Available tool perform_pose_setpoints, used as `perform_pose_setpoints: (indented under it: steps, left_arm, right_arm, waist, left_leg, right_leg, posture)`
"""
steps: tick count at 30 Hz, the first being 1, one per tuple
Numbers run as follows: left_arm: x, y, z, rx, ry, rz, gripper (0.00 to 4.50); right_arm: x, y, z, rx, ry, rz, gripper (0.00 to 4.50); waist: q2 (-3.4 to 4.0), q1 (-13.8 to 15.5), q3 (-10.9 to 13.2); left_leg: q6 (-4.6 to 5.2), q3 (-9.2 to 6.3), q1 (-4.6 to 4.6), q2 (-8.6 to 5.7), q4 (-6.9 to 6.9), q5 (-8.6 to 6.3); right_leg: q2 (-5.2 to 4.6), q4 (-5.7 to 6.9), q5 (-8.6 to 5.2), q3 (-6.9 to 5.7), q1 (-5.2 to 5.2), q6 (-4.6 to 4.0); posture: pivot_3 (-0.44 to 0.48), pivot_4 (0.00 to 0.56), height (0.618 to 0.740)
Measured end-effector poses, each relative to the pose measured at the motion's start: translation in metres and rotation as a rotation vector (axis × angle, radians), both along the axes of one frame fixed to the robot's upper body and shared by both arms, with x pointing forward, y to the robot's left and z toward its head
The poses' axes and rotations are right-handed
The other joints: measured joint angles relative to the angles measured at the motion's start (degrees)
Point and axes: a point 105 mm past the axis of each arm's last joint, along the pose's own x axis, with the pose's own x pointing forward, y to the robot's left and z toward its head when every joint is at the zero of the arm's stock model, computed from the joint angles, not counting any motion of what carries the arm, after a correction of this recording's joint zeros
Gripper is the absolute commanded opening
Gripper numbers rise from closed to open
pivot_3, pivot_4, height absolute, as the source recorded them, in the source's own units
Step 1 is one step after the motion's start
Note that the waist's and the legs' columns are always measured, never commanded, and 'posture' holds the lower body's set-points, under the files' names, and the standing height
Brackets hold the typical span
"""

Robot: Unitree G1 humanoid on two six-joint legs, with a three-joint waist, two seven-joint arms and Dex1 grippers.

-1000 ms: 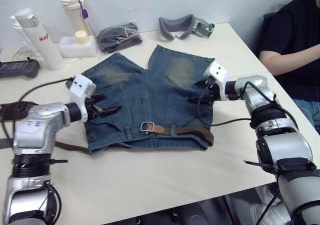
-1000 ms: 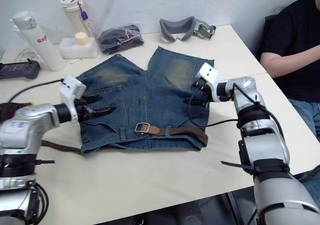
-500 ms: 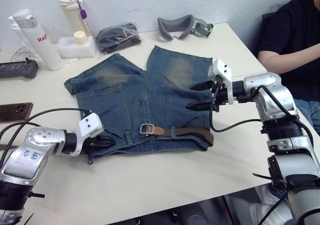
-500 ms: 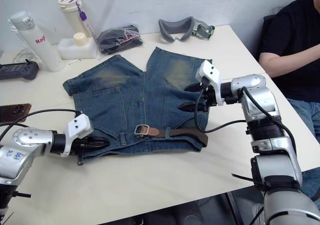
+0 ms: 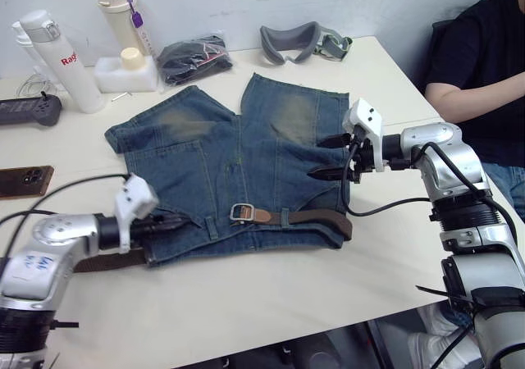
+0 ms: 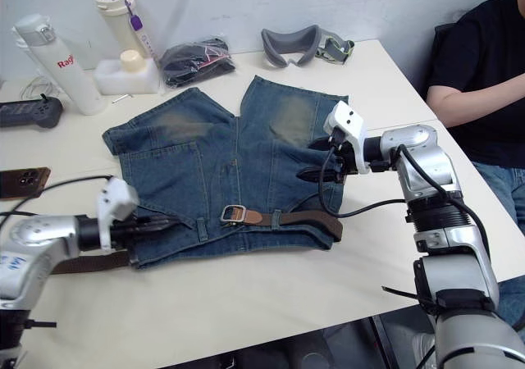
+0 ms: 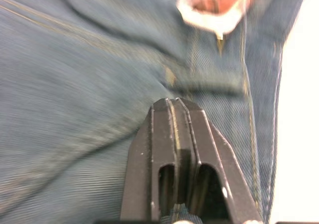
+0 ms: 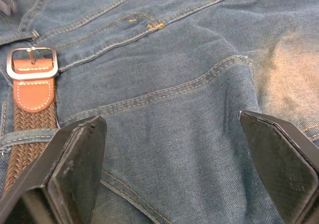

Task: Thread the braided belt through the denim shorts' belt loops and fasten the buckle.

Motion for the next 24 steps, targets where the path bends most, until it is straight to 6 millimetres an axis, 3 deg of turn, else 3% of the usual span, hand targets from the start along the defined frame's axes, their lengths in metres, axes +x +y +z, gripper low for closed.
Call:
perform_pose_setpoints:
  steps: [3,9,13,16,19,24]
  left_arm:
    - [-0.006,0.016,0.017,-0.055,0.013,0.052,0.97]
    - [-0.013,0.033,0.032,-0.136,-0.012,0.158,3.44]
    - [-0.017,0.026,0.032,-0.193,-0.046,0.195,3.44]
    - [-0.015,0.017,0.025,-0.214,-0.057,0.221,3.44]
    - [-0.011,0.014,0.023,-0.224,-0.073,0.261,3.44]
    - [-0.013,0.018,0.011,-0.215,-0.047,0.341,3.44]
  right_arm:
    - [-0.001,0.0,0.003,0.046,0.029,-0.009,4.5]
    - [0.005,-0.002,0.018,0.106,-0.047,-0.095,4.5]
    - [-0.002,-0.007,0.005,0.124,-0.046,-0.14,4.5]
    - [-0.009,-0.012,-0.02,0.109,-0.02,-0.171,4.5]
    - [-0.013,-0.008,-0.018,0.111,-0.039,-0.174,4.5]
    - [-0.024,0.003,-0.016,0.15,0.0,-0.137,4.5]
  waist:
    - [0.0,0.01,0.0]
    - [0.0,0.13,0.0]
    - [-0.01,0.59,-0.01]
    - [0.28,0.26,0.14]
    - [0.43,0.64,0.23]
    - [0.4,4.65,0.26]
  left_leg:
    - [-0.02,-0.02,0.0,0.01,-0.05,0.01]
    - [-0.02,-0.1,-0.04,0.01,-0.02,0.01]
    - [-0.01,-0.36,-0.11,-0.09,-0.12,0.0]
    - [0.07,-2.77,-0.49,-0.82,-0.41,0.48]
    - [0.21,-5.41,-1.12,-2.11,-1.68,2.05]
    - [0.45,-5.14,-1.07,-2.04,-1.54,2.06]
  right_leg:
    - [0.02,-0.04,-0.01,-0.02,-0.01,-0.01]
    - [-0.05,-0.08,-0.01,-0.06,0.02,-0.01]
    - [-0.09,-0.26,-0.01,-0.26,0.29,0.0]
    - [-0.83,-0.96,-0.01,-2.91,1.62,-0.03]
    - [-2.21,-1.28,-0.02,-5.5,2.17,-0.02]
    - [-2.31,-0.93,0.0,-4.83,1.6,-0.19]
  posture:
    - [0.0,0.15,0.73]
    - [0.0,0.15,0.73]
    - [0.0,0.15,0.731]
    - [0.0,0.15,0.734]
    - [0.0,0.15,0.735]
    - [0.0,0.15,0.735]
